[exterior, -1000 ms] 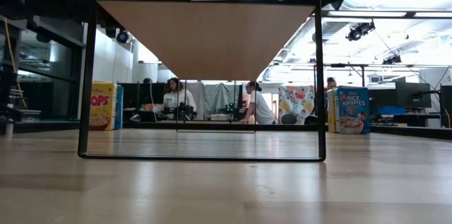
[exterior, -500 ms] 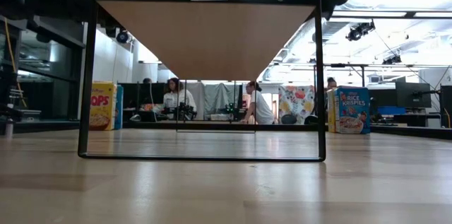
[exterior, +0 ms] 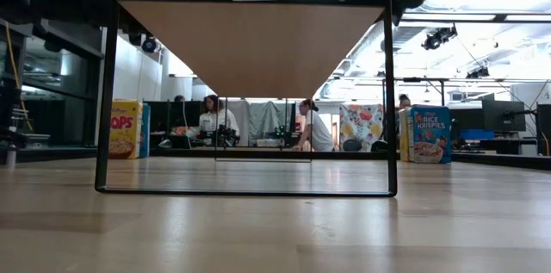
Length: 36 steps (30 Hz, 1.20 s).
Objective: Stack cereal on shelf
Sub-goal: Put the red cereal box and aligned with the red cereal box on the shelf
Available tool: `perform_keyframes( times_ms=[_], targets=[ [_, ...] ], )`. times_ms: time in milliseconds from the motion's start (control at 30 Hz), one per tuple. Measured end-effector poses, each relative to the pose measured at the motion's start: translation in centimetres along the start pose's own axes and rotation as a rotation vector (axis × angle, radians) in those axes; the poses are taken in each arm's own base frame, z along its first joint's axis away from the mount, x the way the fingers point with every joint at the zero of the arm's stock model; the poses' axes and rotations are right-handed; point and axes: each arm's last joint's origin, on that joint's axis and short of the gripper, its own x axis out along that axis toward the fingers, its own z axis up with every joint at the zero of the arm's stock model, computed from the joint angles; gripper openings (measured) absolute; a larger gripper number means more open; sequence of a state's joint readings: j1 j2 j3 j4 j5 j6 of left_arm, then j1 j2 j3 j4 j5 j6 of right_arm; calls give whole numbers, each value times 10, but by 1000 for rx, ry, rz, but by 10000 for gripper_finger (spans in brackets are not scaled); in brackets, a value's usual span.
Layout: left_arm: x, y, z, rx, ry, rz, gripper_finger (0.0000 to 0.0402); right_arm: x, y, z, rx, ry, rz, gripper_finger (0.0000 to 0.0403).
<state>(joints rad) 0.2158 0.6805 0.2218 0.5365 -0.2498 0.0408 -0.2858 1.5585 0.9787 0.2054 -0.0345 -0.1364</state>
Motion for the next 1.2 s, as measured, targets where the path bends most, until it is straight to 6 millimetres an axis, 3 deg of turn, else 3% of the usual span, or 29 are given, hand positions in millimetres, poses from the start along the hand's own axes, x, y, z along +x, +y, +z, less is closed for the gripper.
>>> perform_keyframes(
  times_ms=[367,600,800,1200],
  targets=[
    [0,0,0,14,1,0,0,-5,-1,2,24,0,51,0],
    [0,0,-1,18,14,0,0,-37,3,19,-23,-3,72,0],
    [0,0,-2,19,21,-1,0,-60,2,21,-20,67,37,0],
    [10,-6,-10,-39,42,-133,0,-32,6,7,11,85,141,0]
  ],
)
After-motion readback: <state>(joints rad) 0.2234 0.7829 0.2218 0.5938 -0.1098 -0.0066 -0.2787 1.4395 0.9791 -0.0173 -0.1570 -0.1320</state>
